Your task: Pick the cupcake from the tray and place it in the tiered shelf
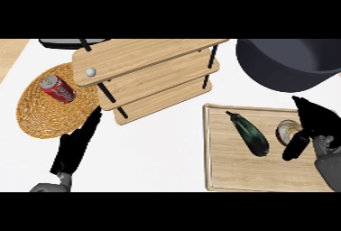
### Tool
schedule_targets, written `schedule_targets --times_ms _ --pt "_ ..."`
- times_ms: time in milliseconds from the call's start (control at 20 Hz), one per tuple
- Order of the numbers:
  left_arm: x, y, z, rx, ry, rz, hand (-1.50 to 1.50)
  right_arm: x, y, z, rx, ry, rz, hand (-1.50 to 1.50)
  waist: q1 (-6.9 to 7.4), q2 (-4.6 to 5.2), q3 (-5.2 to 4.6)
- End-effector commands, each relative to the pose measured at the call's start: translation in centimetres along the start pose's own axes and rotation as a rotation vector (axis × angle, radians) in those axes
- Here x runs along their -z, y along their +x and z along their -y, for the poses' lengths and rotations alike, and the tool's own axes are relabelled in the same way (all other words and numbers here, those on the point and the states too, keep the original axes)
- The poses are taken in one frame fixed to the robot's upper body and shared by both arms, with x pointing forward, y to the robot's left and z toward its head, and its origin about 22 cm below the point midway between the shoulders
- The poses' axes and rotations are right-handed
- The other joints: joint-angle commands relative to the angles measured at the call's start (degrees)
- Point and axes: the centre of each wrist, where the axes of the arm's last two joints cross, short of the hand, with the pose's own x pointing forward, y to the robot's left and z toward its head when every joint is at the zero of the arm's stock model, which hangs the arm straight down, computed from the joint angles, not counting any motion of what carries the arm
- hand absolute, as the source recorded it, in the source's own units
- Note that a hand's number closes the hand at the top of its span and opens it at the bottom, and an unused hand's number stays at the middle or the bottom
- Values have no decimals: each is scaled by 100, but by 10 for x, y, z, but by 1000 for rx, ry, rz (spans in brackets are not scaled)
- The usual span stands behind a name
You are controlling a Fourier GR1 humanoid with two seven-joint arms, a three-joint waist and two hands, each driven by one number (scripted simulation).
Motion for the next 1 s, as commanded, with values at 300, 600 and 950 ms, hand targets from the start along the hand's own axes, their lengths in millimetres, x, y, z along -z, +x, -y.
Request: schedule_targets --times_ms 300,600,950 --pt "3 5 -9 -20 -16 -22 0 3 14 -16 -30 19 -56 -150 -2 12 -15" --pt "-2 9 10 -2 11 -24 0 38 -1 -39 -61 51 70 150 33 21 -10" --pt "-4 -19 5 10 6 -12 0 31 3 -30 -62 -41 68 150 -3 14 -14"
